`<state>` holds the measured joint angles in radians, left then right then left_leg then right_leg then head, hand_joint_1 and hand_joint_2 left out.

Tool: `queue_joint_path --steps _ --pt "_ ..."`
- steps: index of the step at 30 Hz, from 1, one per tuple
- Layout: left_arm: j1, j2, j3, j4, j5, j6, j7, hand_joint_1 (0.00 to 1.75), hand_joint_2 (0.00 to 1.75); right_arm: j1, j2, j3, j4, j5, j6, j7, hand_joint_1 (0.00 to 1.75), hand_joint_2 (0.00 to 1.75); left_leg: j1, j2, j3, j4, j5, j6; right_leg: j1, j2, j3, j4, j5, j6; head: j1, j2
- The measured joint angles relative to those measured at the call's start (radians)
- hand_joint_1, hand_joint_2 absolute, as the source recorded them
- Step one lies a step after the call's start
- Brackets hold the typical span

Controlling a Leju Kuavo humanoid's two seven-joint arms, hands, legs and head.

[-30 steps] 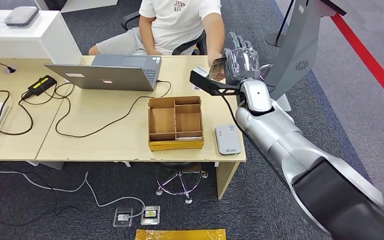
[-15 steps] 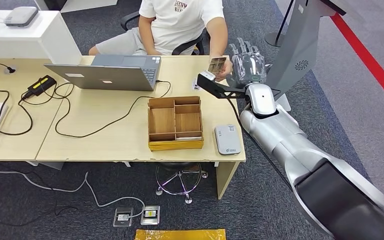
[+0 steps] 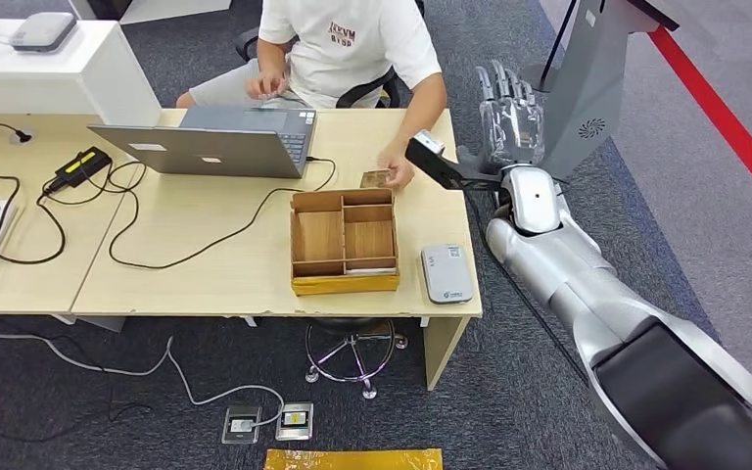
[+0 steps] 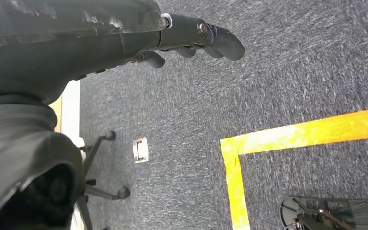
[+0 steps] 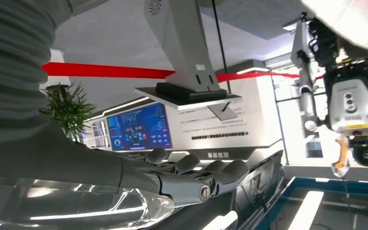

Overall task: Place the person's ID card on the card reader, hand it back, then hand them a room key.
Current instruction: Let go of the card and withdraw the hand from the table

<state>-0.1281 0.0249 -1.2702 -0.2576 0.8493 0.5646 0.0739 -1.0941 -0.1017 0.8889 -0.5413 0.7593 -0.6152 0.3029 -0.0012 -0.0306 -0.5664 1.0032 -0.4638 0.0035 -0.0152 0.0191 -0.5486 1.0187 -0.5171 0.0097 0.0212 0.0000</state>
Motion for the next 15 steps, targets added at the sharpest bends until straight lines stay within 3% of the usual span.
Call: queue_joint_path --steps 8,15 --pt "0.002 0.000 0.001 0.000 0.027 0.014 0.000 0.00 0.00 0.149 -0.186 -0.110 -0.151 0.070 -0.078 0.067 0.00 1.75 0.000 -0.001 0.000 0.002 -0.001 0.001 0.000 -0.001 0.001 -0.001 0.000 0.000 0.000 0.000" --pt "0.007 -0.008 0.004 0.000 0.050 0.038 -0.009 0.00 0.00 0.400 -0.333 -0.346 -0.313 0.214 -0.080 0.083 0.00 1.75 0.000 -0.002 -0.001 0.002 -0.002 0.002 0.000 -0.002 0.001 -0.001 0.000 0.000 -0.001 0.000"
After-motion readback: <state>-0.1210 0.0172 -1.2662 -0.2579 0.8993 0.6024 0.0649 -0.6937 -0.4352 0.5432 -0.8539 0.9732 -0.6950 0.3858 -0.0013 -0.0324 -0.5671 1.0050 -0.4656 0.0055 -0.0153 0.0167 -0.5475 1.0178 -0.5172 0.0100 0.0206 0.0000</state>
